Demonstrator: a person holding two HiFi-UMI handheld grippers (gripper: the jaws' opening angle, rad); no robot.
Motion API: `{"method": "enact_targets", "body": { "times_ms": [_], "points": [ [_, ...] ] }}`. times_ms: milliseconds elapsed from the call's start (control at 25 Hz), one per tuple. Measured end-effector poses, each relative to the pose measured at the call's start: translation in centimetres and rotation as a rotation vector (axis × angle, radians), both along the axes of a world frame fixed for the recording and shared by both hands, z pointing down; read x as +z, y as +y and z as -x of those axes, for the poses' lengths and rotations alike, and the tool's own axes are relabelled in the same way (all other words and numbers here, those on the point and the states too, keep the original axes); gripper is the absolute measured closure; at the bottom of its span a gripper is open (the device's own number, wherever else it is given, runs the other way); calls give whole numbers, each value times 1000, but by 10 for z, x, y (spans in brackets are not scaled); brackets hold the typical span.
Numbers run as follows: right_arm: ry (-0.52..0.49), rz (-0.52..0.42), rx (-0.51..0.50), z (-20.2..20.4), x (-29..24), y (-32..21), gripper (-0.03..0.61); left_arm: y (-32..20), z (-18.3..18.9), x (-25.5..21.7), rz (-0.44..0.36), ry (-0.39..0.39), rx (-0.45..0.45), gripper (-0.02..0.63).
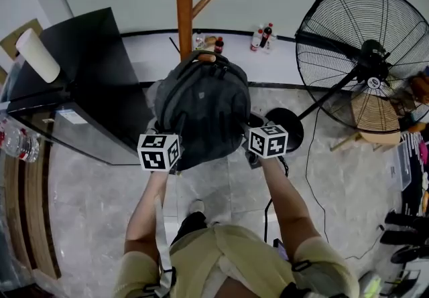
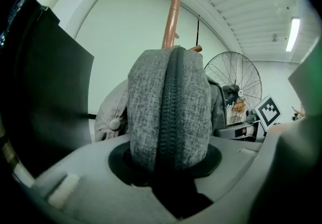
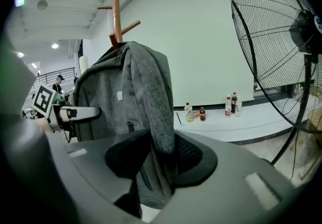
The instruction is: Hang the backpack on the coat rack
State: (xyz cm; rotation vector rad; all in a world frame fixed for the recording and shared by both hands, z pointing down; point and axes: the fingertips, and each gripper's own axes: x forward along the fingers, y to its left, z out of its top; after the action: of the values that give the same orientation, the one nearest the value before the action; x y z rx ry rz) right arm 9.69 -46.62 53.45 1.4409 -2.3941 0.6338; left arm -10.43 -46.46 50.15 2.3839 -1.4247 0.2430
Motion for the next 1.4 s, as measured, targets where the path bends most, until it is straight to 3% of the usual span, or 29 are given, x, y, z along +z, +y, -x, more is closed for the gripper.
{"method": "enact_targets", "body": {
  "times_ms": [400,560,760,1400],
  "points": [
    [77,-19,15,3,12,-16,410,-9,5,5,-29,-48,24,456],
    [92,-55,67,-1,9,-22,401,-11,9,6,-35,-66,32,447],
    [75,-120,114,-12,-9,-23,442,-8,-1,13,-20,-87,86,383],
    [-29,-211,83,-1,-57,35,448,28,-4,-3,-40,-5,64,350]
  ]
}}
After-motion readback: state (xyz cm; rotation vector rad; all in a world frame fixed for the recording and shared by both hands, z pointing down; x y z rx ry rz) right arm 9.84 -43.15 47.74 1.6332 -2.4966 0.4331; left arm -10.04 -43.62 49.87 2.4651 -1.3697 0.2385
